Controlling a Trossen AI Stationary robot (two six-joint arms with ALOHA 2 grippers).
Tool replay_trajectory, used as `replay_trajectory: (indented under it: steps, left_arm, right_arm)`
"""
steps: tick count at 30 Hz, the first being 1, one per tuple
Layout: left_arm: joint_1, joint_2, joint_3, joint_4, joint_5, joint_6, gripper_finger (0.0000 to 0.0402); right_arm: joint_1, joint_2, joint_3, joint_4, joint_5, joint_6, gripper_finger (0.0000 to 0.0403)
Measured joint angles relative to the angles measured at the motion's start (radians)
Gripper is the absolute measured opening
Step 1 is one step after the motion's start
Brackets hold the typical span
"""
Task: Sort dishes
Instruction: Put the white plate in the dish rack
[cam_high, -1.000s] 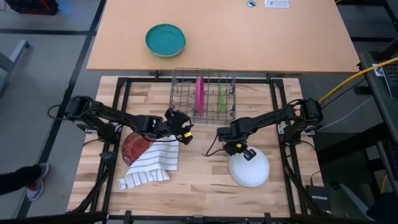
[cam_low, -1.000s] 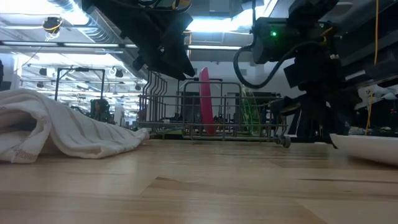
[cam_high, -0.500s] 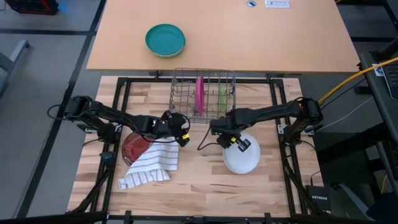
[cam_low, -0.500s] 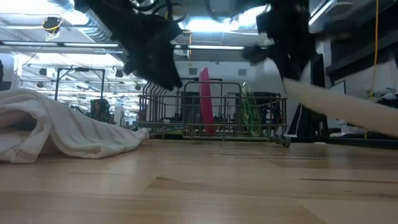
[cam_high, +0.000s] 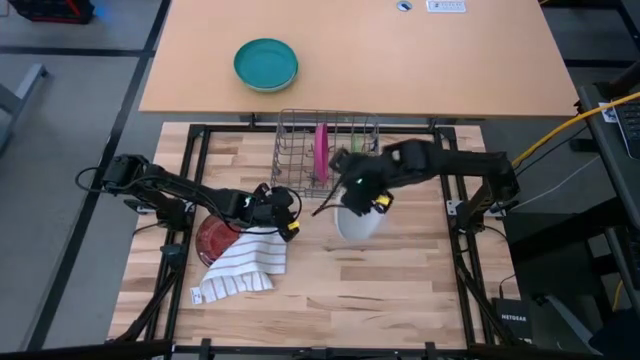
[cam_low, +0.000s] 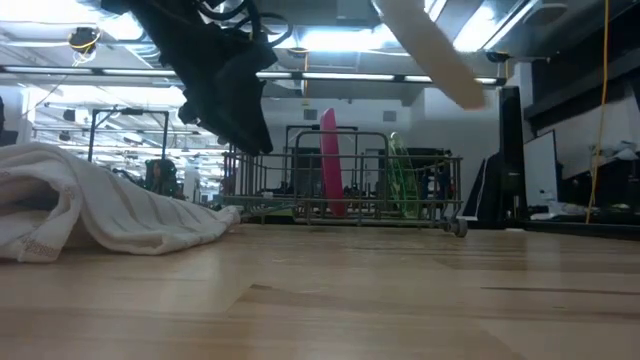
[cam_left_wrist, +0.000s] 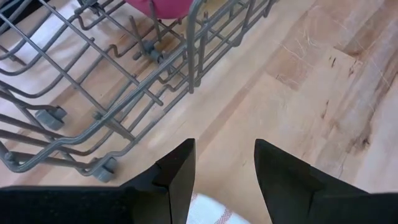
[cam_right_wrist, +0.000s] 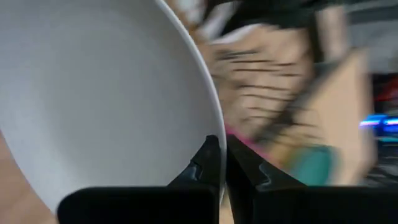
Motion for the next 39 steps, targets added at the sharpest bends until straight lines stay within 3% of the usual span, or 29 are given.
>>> replay_trajectory:
  steps: [7,17,22,30,39]
  left_arm:
    - [0.000,0.000,0.000,0.000,0.000,-0.005,0.0155]
    - [0.000,0.000,0.000,0.000,-0.001,-0.033,0.0155]
    - [0.000,0.000,0.000,0.000,-0.001,-0.035,0.0155]
    - [0.001,0.000,0.000,0.000,-0.001,-0.092,0.0155]
    - [0.002,0.000,0.000,-0.001,-0.001,-0.176,0.0155]
  right_arm:
    - [-0.012,0.000,0.193,0.087,0.049,-0.258,0.0009]
    - [-0.208,0.000,0.241,0.198,-0.167,-0.471,0.0009]
    - [-0.383,0.000,0.230,0.242,-0.365,-0.522,0.0009]
    - [-0.648,0.011,0.134,0.362,-0.847,-0.632,0.0009]
    - [-0.825,0.035,-0.094,0.530,-1.055,-0.680,0.0009]
